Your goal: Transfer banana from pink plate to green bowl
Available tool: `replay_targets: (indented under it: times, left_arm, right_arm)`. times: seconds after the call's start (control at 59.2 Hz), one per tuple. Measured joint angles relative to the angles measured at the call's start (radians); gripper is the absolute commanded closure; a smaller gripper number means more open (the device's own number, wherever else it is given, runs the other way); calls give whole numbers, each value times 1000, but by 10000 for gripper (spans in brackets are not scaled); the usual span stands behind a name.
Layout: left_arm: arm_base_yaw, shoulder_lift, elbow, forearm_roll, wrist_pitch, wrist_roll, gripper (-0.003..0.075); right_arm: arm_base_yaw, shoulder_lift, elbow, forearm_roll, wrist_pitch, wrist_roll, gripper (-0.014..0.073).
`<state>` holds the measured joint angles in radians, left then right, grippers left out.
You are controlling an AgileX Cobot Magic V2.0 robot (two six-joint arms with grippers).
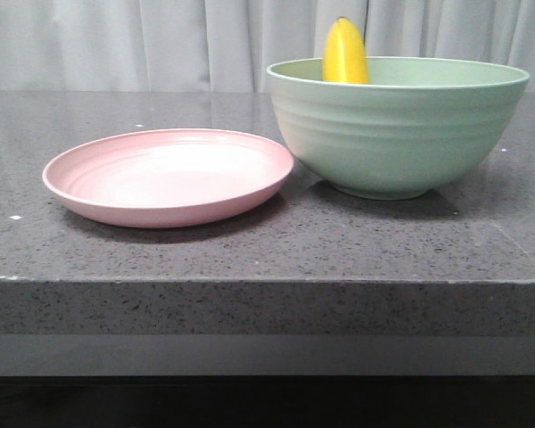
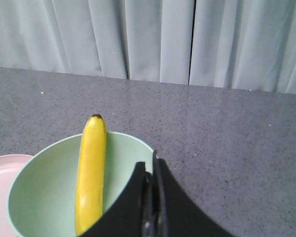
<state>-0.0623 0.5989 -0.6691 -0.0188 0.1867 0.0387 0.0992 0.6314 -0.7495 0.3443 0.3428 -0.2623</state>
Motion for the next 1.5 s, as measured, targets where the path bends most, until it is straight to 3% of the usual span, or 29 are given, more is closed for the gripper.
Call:
replay_targets:
  times: [0.27,0.558,1.504]
  left_arm:
    - [0,-276,211,-3,43,0,741]
    - [0,-515,334,-38,104,0,741]
    - [0,-573,386,-40,106,0,741]
  right_arm:
    - [0,-300,246,0,-3,0,680]
    - [0,-527,363,0,-1,-2,680]
    - [0,-538,365,0,0,-2,680]
